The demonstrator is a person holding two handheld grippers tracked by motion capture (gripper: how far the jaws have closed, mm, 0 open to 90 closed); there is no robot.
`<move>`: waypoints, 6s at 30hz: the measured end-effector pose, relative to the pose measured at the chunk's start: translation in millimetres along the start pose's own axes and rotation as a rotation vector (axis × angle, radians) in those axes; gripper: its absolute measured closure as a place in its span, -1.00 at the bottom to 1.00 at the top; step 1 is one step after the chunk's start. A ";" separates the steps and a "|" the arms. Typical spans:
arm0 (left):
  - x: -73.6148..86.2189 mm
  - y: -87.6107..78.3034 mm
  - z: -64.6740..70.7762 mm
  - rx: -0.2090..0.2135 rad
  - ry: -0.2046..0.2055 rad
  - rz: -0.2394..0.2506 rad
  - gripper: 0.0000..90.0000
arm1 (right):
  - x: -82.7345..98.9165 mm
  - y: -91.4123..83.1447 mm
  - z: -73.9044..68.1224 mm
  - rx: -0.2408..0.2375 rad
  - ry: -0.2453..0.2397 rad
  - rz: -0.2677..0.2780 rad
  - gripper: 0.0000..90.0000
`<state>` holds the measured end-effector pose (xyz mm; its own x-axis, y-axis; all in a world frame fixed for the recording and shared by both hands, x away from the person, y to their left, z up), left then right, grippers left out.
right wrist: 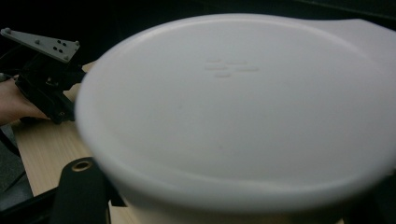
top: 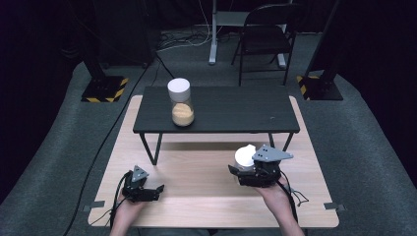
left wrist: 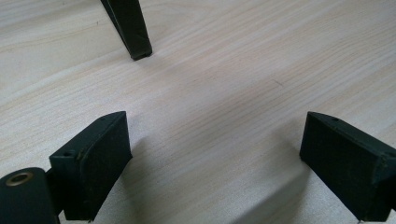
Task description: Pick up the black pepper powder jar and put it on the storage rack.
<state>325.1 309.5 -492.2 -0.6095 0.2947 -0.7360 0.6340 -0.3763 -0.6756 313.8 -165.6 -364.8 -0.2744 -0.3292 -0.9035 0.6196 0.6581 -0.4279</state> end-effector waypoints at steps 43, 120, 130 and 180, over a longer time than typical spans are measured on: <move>0.0 0.0 0.0 0.000 0.000 0.000 -0.82 | -93.1 -6.9 6.6 0.036 -0.021 0.020 -0.37; 0.3 -0.4 -0.1 0.004 0.003 -0.001 -0.82 | -142.0 56.4 73.9 0.114 0.101 0.073 -0.38; 0.3 -0.4 0.0 0.004 0.003 -0.001 -0.82 | -142.3 53.9 70.7 0.111 0.094 0.065 -0.50; 0.4 -0.5 0.4 0.002 0.003 -0.001 -0.82 | -53.3 0.3 39.7 0.051 0.089 0.096 -0.59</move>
<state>324.3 309.4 -492.1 -0.6089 0.2978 -0.7352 0.6323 -0.3776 -0.6765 357.8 -174.8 -315.8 -0.2747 -0.2035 -0.9398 0.6823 0.6474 -0.3396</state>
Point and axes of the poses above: each handheld gripper's, and its own axes: y roughly forward along the jaws, x roughly out of its underside, z roughly to its right, the point moved 8 cm from there along y, roughly forward along the jaws, and after that the axes turned 3 degrees about -y, right-handed, at the moved point
